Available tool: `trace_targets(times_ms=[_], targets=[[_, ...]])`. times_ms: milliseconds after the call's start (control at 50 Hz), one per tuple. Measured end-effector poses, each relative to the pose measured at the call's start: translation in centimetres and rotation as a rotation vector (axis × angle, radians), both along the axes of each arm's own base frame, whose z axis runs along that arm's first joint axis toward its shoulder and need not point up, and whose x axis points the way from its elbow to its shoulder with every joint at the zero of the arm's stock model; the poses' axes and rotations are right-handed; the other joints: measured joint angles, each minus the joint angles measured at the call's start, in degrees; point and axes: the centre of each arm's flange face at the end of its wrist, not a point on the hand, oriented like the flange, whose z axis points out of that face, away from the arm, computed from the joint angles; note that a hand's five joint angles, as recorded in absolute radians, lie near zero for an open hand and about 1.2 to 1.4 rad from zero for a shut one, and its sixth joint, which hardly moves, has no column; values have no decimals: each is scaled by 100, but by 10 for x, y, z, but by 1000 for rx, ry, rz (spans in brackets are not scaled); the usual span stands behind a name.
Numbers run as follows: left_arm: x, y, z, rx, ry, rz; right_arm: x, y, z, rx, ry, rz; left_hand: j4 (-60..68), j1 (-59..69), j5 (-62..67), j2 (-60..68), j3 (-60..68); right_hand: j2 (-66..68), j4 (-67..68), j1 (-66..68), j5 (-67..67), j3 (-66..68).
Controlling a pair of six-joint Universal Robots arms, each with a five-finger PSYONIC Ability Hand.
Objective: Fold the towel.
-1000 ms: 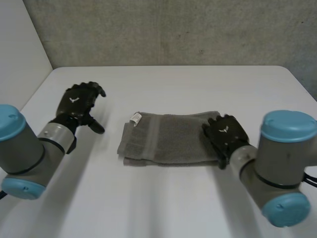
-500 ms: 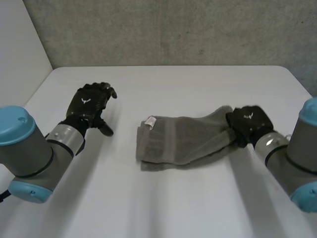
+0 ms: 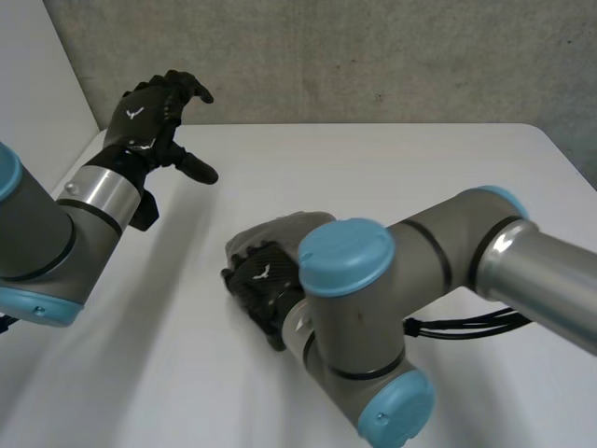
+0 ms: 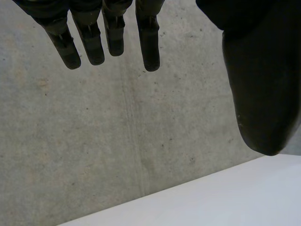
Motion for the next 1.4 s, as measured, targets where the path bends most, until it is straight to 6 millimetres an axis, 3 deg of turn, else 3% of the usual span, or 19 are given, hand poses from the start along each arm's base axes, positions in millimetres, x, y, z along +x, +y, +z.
trace_targets(times_ms=[160,280,400,600,800,940,1160,1300,1400], targets=[[-16,5,-20,59,-21,-45,-45,-33,36,40,-85,-158,0,0,0,0,0,0,0,-27,0,-22],[-27,15,-43,143,-50,-80,-73,-54,39,69,-113,-214,0,0,0,0,0,0,0,-49,0,-22],[-34,28,-76,278,-100,-105,-87,-72,26,107,-159,-265,0,1,0,0,0,0,0,-50,0,-22],[-34,39,-127,456,-182,-112,-85,-88,-9,200,-200,-323,0,0,0,0,0,0,0,-50,0,-51],[-37,41,-138,480,-196,-124,-87,-93,-30,241,-170,-348,0,0,0,0,0,0,0,-81,0,-51],[-42,42,-119,431,-178,-138,-91,-96,-13,215,-199,-360,0,0,0,0,0,0,0,-82,0,-51],[-44,42,-36,258,-109,-144,-99,-91,70,96,-356,-372,-16,0,0,-1,0,0,0,-82,0,-52],[-37,52,24,208,-87,-137,-121,-88,132,-23,-461,-467,-17,0,-4,-1,0,0,0,-82,0,-52],[-25,60,55,210,-83,-81,-136,-86,156,-77,-486,-546,-20,-1,0,-16,-29,0,0,-82,0,-52]])
